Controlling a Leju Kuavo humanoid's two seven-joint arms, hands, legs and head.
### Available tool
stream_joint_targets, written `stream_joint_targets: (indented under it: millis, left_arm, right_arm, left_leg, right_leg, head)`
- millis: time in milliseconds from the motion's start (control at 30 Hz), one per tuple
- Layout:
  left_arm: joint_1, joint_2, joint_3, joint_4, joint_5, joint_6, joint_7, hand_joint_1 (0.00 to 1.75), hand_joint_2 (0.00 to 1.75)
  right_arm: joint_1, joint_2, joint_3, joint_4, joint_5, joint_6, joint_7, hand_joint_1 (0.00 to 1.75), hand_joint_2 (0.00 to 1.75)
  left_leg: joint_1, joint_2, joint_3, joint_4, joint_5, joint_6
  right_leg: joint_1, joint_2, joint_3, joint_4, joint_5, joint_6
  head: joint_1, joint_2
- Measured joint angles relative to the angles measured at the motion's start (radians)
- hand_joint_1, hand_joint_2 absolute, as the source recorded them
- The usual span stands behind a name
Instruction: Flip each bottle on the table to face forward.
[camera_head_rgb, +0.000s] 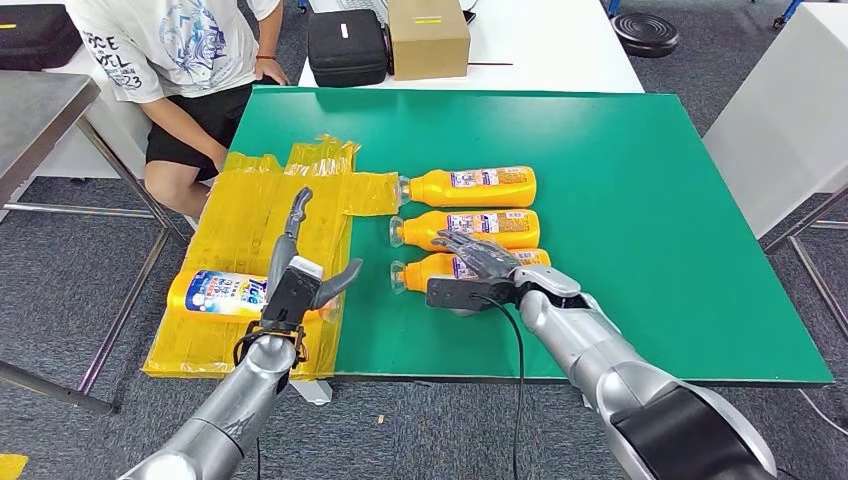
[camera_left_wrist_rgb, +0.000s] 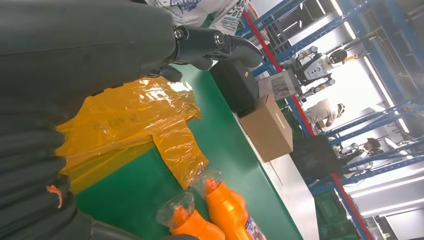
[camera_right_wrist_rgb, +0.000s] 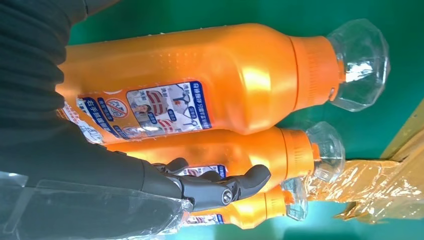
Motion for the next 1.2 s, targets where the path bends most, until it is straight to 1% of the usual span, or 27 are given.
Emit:
stream_joint_targets:
  millis: [833,1200]
  left_arm:
    - [0.003,0.0,0.0,0.0,-0.001,0.0,0.0,0.0,1.75]
    - [0.007,0.002,0.001,-0.008,-0.009,0.0,0.003,0.0,1.75]
  right_arm:
    - [0.002,-0.008,0.003,0.0,0.0,0.0,0.001,0.0,1.75]
    - [0.012,-0.022,0.003,0.0,0.002,-0.002,0.022,0.0,1.75]
  left_leg:
    - [0.0,0.0,0.0,0.0,0.0,0.0]
    - [0.0,0.0,0.0,0.0,0.0,0.0]
  right_leg:
    - [0.0,0.0,0.0,0.0,0.0,0.0]
    - [0.0,0.0,0.0,0.0,0.0,0.0]
  head:
    - [0.0,0.0]
    - [0.0,0.0]
